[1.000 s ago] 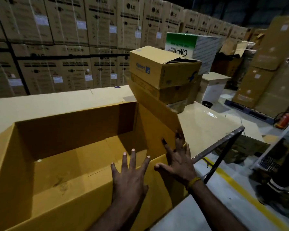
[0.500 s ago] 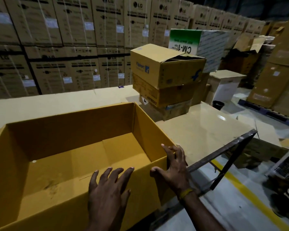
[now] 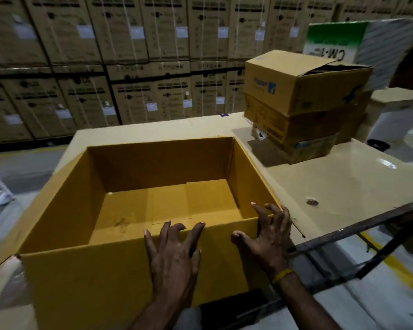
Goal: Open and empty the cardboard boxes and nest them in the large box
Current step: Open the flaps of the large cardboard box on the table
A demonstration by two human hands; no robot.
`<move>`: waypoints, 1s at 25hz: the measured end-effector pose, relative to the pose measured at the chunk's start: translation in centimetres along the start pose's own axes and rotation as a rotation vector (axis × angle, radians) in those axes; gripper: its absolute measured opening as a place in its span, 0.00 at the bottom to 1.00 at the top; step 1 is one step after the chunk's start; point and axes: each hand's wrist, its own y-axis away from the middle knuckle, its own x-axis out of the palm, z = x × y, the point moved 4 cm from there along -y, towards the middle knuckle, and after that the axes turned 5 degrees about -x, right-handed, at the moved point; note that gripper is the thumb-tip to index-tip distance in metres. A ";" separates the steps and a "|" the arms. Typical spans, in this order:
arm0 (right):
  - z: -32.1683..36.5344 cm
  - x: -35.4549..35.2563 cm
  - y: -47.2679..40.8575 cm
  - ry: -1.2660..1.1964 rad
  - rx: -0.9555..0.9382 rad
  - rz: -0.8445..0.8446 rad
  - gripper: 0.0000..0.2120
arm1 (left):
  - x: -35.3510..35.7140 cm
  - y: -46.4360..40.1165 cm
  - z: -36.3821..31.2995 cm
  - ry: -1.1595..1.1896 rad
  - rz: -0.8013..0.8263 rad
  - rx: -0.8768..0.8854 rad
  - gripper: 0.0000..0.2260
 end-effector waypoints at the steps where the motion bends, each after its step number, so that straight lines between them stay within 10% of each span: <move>1: 1.9 0.8 0.6 0.003 -0.037 0.009 0.43 | -0.6 0.5 2.0 -0.021 0.011 -0.018 0.36; 13: 15.3 5.9 4.8 0.077 -0.168 0.129 0.47 | -4.8 4.4 16.8 -0.137 0.045 -0.026 0.47; 25: 14.9 7.0 1.2 0.101 -0.176 0.346 0.46 | -3.1 2.2 17.0 -0.150 0.050 -0.085 0.52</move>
